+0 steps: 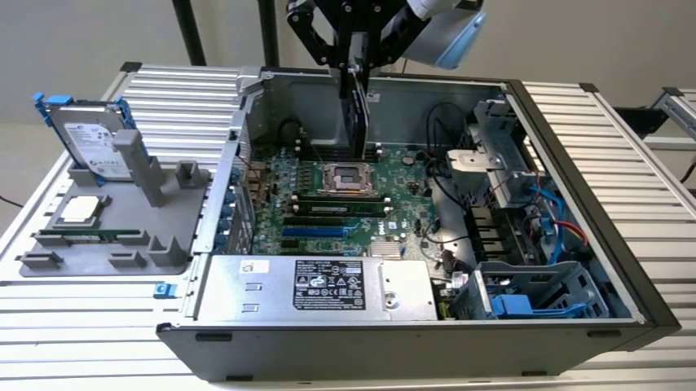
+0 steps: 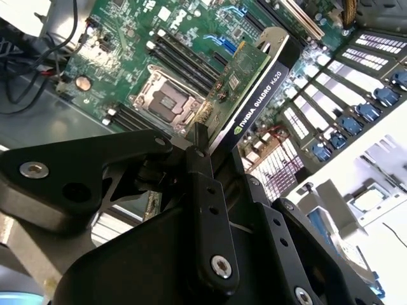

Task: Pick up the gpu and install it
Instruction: 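Insert the gpu into the slot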

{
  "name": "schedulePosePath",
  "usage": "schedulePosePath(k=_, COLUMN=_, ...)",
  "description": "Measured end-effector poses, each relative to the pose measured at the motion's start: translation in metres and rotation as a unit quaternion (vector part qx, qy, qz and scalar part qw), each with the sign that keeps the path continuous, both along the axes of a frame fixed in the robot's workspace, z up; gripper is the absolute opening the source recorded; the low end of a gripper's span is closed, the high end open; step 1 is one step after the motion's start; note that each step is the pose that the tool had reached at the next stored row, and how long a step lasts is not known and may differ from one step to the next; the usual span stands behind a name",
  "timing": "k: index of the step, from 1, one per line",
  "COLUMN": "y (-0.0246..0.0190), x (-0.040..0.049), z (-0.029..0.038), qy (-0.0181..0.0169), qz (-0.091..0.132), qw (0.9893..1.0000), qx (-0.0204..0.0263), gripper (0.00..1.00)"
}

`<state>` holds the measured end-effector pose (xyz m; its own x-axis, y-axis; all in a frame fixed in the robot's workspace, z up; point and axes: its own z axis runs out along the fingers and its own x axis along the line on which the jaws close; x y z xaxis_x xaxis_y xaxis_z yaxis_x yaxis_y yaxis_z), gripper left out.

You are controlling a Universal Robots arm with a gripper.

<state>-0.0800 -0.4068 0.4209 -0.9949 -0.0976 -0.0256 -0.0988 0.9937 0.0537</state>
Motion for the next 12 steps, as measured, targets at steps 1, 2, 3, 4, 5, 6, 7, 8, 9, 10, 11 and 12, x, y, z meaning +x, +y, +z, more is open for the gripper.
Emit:
schedulePosePath(k=1, y=0.0, x=0.0, z=0.0, qy=0.0, qz=0.002, qw=1.0, qx=0.0, gripper=0.0)
schedulePosePath(k=2, y=0.0, x=0.0, z=0.0, qy=0.0, qz=0.003, qw=1.0, qx=0.0, gripper=0.0)
schedulePosePath(k=3, y=0.0, x=0.0, z=0.0, qy=0.0, qz=0.003, qw=1.0, qx=0.0, gripper=0.0)
schedulePosePath(k=4, y=0.0, x=0.0, z=0.0, qy=0.0, qz=0.003, qw=1.0, qx=0.0, gripper=0.0)
schedulePosePath(k=5, y=0.0, x=0.0, z=0.0, qy=0.0, qz=0.003, qw=1.0, qx=0.0, gripper=0.0)
schedulePosePath(k=6, y=0.0, x=0.0, z=0.0, qy=0.0, qz=0.003, qw=1.0, qx=0.0, gripper=0.0)
schedulePosePath(k=7, y=0.0, x=0.0, z=0.0, qy=0.0, qz=0.003, qw=1.0, qx=0.0, gripper=0.0)
schedulePosePath(k=8, y=0.0, x=0.0, z=0.0, qy=0.0, qz=0.003, qw=1.0, qx=0.0, gripper=0.0)
schedulePosePath(k=9, y=0.0, x=0.0, z=0.0, qy=0.0, qz=0.003, qw=1.0, qx=0.0, gripper=0.0)
schedulePosePath(k=10, y=0.0, x=0.0, z=0.0, qy=0.0, qz=0.003, qw=1.0, qx=0.0, gripper=0.0)
schedulePosePath(k=11, y=0.0, x=0.0, z=0.0, qy=0.0, qz=0.004, qw=1.0, qx=0.0, gripper=0.0)
schedulePosePath(k=12, y=0.0, x=0.0, z=0.0, qy=0.0, qz=0.005, qw=1.0, qx=0.0, gripper=0.0)
